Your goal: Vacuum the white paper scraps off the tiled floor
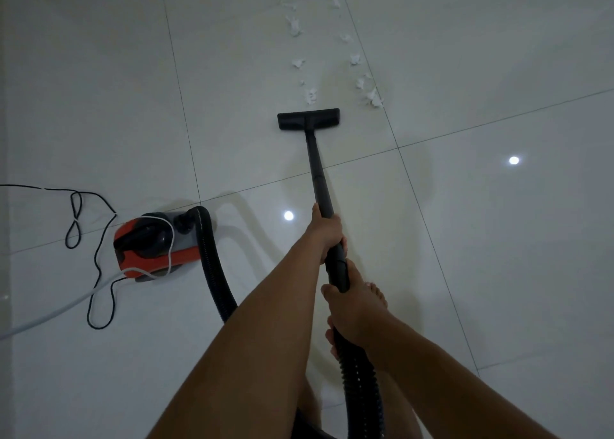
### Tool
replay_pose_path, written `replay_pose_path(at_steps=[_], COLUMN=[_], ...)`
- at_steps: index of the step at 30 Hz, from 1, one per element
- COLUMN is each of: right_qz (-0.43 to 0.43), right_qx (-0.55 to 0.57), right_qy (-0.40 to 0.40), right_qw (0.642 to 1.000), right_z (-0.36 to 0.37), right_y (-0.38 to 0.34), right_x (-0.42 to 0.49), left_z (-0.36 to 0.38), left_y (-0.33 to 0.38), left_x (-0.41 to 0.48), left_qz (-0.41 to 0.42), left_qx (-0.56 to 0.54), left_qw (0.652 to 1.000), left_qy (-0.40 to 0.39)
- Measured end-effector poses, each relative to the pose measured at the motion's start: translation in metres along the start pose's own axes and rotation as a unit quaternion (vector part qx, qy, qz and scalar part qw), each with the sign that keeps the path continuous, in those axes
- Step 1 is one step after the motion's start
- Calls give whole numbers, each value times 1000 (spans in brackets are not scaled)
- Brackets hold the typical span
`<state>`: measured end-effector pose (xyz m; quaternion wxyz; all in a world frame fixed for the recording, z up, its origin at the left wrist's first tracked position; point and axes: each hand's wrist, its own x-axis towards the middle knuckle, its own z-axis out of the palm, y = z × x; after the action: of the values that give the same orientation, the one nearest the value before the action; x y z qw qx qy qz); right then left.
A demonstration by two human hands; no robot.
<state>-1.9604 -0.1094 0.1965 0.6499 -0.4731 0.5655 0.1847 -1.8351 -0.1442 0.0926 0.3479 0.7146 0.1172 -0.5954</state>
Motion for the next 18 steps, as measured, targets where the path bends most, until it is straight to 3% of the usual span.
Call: replay_pose_path(at_steps=[7, 13, 18], right_qz=[16, -24, -27], right_qx=[16, -39, -22], right_qy=[-30, -36, -29], right_qw=[999, 998, 999], right_z=[-24, -42, -42], right_y=[-18, -27, -13], right_x=[33, 64, 77], left_z=[12, 22, 27], left_y=[30, 53, 44], left_x=[27, 51, 58], left_qz=[3, 4, 31], left_qx=[-16, -19, 41], left_qw=[1000, 999, 998], left_qy=[12, 26, 39])
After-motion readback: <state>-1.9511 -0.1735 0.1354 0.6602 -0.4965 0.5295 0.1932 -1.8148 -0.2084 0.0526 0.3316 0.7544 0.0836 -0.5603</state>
